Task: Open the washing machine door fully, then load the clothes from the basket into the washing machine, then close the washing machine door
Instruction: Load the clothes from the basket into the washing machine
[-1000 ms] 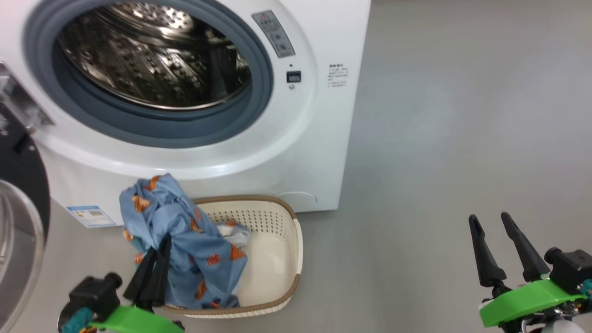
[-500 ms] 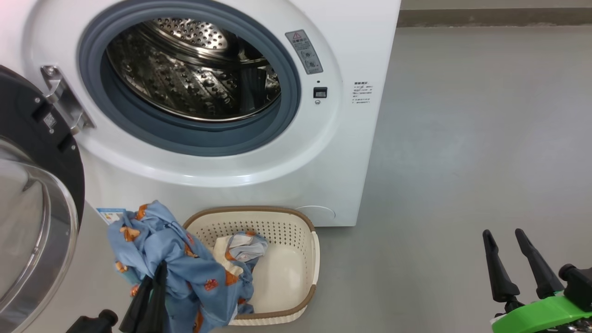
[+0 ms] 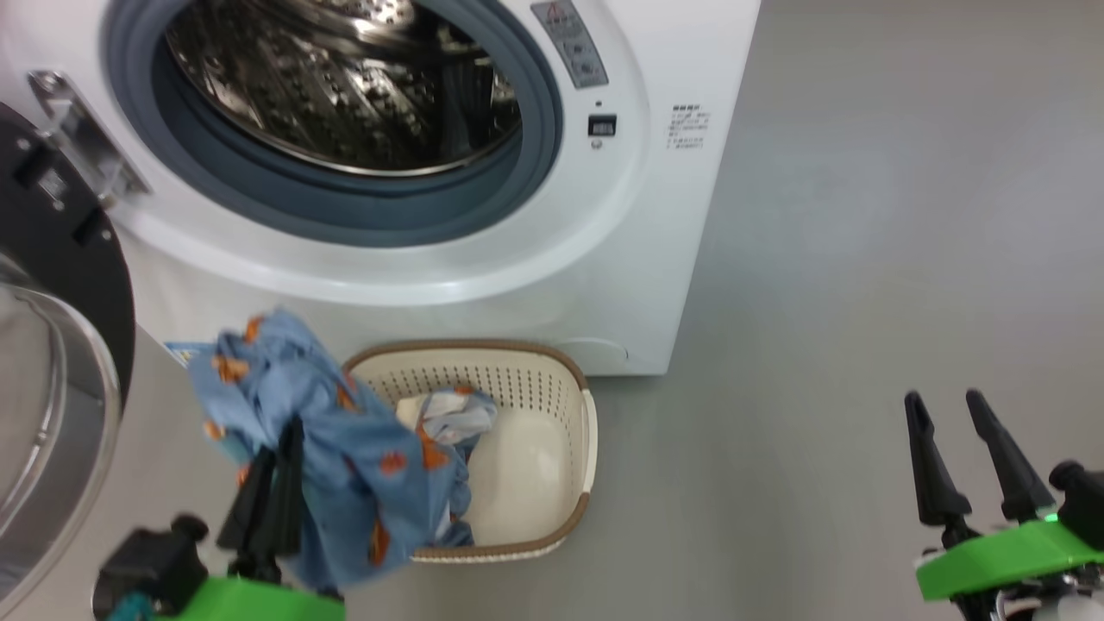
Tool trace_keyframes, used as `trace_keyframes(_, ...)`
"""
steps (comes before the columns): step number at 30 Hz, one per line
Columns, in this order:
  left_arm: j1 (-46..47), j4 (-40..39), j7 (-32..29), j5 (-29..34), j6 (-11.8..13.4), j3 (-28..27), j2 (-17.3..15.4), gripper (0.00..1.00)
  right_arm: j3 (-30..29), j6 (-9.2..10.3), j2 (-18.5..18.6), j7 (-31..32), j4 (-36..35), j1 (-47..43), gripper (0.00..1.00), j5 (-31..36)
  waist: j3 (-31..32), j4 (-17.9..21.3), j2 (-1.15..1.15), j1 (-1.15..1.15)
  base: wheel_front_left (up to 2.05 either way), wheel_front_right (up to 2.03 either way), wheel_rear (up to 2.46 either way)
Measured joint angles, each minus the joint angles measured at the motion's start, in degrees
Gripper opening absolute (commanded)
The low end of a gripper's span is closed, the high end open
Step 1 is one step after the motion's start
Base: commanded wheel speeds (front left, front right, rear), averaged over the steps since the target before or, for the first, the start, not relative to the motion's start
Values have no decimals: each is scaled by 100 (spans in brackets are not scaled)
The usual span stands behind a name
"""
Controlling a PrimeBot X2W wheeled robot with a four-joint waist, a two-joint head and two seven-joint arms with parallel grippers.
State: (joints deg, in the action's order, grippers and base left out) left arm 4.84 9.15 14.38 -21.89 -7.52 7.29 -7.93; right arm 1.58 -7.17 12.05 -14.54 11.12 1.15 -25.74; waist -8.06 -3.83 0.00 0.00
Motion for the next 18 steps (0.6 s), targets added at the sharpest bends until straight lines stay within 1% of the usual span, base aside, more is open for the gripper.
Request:
trace_keyframes(9, 1290, 243, 1, 89, 0, -9, -18, 0, 36, 0, -71, 0, -62, 594, 100, 15, -675, 67, 0, 0, 0, 0, 0)
trace_keyframes(11, 1463, 263, 1, 93, 0, -15, -30, 0, 40, 0, -79, 0, -69, 664, 100, 31, -757, 80, 0, 0, 0, 0, 0)
trace_keyframes(18, 2793, 611, 24, 196, 0, -182, -233, 0, 125, 0, -125, 0, -127, 1121, 100, 52, -1329, 210, 0, 0, 0, 0, 0)
